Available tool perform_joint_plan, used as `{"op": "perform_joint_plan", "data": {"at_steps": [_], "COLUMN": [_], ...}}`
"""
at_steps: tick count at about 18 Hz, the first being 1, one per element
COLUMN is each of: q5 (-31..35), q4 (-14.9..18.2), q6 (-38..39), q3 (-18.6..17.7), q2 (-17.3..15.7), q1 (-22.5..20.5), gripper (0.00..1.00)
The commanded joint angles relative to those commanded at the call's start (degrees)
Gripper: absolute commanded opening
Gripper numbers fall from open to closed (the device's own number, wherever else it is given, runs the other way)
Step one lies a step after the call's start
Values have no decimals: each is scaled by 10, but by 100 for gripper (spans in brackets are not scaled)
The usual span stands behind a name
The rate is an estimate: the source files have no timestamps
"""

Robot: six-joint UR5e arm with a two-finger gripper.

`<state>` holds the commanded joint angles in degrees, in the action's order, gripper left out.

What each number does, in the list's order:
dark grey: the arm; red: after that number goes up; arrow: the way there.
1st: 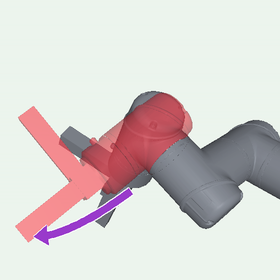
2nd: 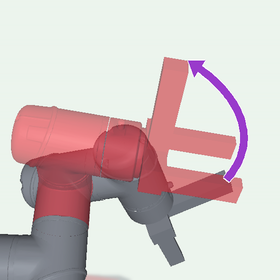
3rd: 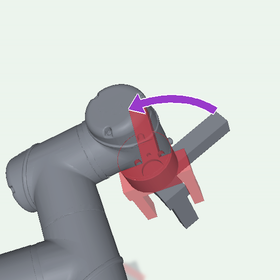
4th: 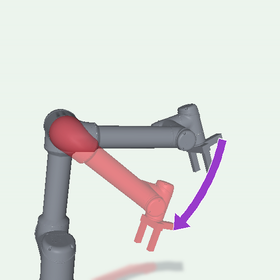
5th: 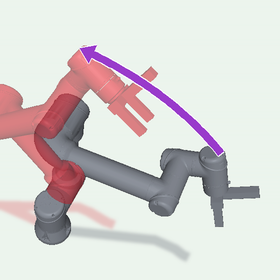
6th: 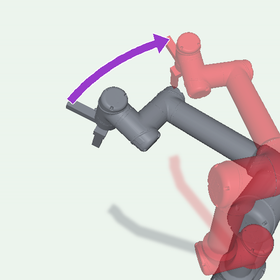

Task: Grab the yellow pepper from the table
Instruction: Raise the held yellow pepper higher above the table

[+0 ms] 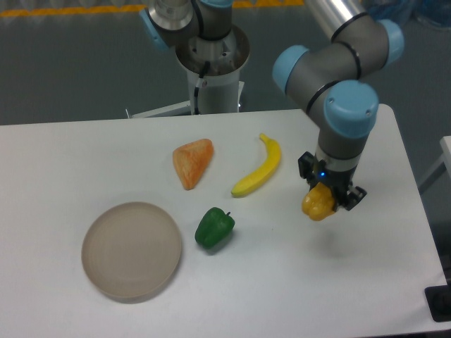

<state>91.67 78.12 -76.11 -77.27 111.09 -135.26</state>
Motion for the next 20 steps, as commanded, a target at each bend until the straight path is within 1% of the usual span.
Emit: {"op": "perform_joint_plan", "data": {"at_steps": [1,2,5,6,8,12,17,20], "q5": [-16,-28,-27,-26,-22,-14,-11,-11], "q4": [11,12,13,13,14,14,12,10], "q6": [0,-2,-12,-39,-79,-112,-120,-119], "q3": [7,8,14,14,14,12,10,13], "q2": [4,4,5,7,8,11,13,23], "q1": [-13,-18,-19,-17,-14,-12,-12,-11], "gripper": [0,0,1,4,4,4,4,4]}}
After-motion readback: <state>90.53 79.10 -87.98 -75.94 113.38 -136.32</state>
